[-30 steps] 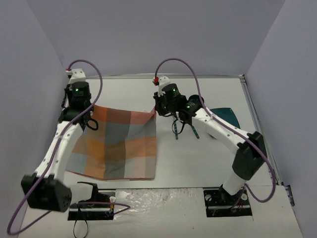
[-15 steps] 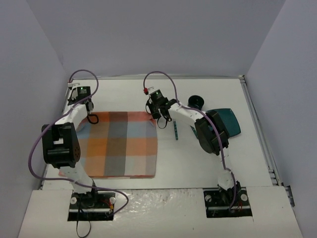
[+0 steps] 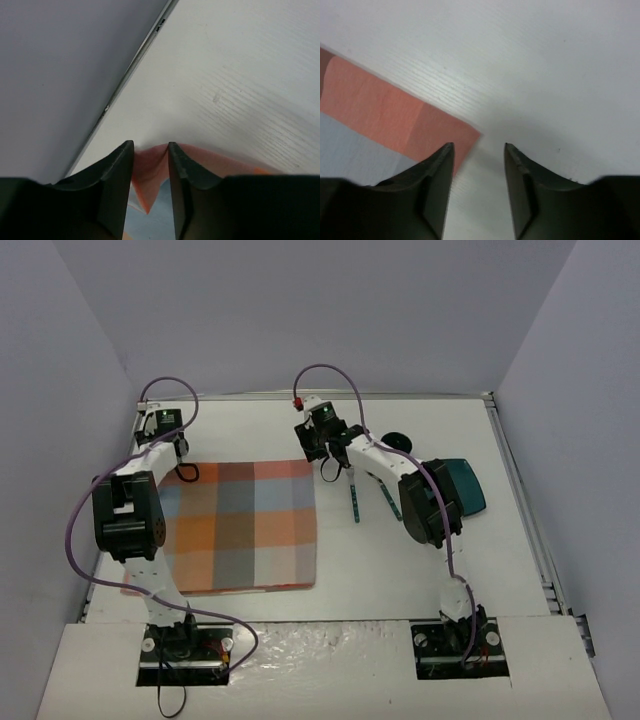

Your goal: Set the dinner table for one person

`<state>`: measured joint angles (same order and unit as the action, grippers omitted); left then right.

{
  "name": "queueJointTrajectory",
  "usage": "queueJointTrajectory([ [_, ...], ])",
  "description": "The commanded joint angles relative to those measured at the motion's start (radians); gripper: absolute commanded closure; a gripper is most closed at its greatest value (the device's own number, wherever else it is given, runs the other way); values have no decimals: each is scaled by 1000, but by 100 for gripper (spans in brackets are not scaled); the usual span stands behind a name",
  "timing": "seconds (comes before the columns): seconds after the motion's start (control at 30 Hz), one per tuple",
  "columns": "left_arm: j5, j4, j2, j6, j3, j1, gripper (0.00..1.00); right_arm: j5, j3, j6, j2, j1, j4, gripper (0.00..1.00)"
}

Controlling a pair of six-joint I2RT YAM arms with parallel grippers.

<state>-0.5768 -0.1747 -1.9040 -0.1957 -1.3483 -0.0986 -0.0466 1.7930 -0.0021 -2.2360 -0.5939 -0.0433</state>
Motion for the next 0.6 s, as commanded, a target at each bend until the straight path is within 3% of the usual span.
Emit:
queueJointTrajectory([
  [0.0,-24,13,100,-8,-99,-4,43,18,87,-15,88,5,2,42],
  [0.2,95,-136,299,-79,-99,-3,10,-43,-72,54,242,-42,1,38],
  [0.37,227,-196,429,-130,38,-4,8,-38,-295,78,328,-127,67,37],
  [0.57,282,-224,430,-177,181,-6,8,-55,-449,81,331,-250,153,37],
])
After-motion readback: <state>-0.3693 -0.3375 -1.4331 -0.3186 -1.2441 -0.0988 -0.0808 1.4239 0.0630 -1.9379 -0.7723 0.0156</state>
